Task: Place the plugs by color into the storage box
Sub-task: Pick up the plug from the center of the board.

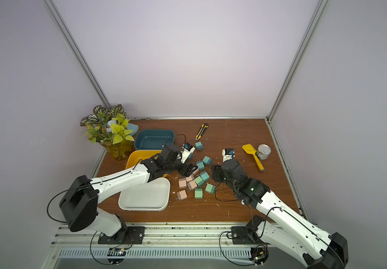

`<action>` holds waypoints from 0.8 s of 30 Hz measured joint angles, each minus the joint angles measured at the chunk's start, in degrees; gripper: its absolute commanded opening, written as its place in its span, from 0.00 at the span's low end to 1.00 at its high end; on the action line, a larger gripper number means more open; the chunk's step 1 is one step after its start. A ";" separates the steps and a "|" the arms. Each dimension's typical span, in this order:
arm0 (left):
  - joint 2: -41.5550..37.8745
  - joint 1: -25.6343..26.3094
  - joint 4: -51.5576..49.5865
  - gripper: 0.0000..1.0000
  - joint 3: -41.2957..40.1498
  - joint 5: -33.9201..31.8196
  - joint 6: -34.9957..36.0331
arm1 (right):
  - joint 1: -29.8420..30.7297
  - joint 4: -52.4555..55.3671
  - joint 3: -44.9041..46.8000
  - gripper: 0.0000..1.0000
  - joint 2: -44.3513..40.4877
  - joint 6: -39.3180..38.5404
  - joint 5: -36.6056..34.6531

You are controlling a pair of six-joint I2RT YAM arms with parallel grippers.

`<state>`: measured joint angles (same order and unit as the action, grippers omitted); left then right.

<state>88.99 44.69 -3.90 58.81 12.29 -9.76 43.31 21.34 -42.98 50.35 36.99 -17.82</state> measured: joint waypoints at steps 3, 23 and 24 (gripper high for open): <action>3.72 2.10 -0.57 0.76 2.91 0.15 0.00 | 0.00 0.07 1.29 0.64 -0.55 0.90 0.07; 19.28 4.85 -3.21 0.69 10.67 -1.62 0.61 | 0.00 5.07 9.77 0.64 -12.74 6.75 0.17; 19.56 4.87 -3.19 0.69 10.88 -1.64 0.66 | 0.00 5.11 10.08 0.64 -12.72 6.86 0.26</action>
<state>108.55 49.56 -7.09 69.69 10.66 -9.10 43.31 26.46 -32.91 37.63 43.86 -17.56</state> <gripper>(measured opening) 0.688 0.639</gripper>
